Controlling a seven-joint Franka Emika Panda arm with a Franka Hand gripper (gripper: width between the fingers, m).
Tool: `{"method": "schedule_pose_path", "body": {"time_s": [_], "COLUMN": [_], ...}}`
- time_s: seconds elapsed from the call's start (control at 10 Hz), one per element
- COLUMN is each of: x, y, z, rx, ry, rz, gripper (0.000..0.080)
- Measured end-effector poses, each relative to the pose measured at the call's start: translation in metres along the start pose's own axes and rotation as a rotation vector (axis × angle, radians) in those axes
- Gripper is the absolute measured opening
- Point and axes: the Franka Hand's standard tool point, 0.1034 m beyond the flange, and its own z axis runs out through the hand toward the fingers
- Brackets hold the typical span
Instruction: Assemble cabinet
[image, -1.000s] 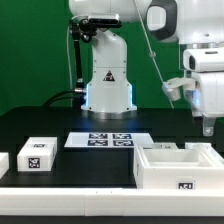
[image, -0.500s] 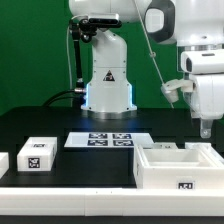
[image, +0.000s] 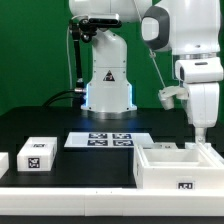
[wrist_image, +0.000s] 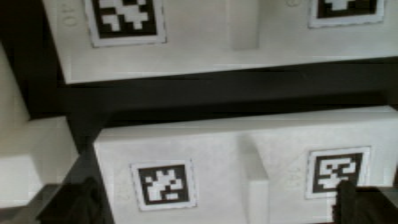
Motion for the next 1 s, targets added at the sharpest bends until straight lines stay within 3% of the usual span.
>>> {"method": "schedule_pose_path", "body": {"time_s": [0.8, 1.0], "x": [-0.0029, 0.0069], "y": [-0.0002, -0.0022], "z": [0.0010, 0.0006], "rx": [0.002, -0.005], "ry": [-0.001, 0.007], "rz": [0.009, 0.013], "gripper": [0.0649, 0.0649]}}
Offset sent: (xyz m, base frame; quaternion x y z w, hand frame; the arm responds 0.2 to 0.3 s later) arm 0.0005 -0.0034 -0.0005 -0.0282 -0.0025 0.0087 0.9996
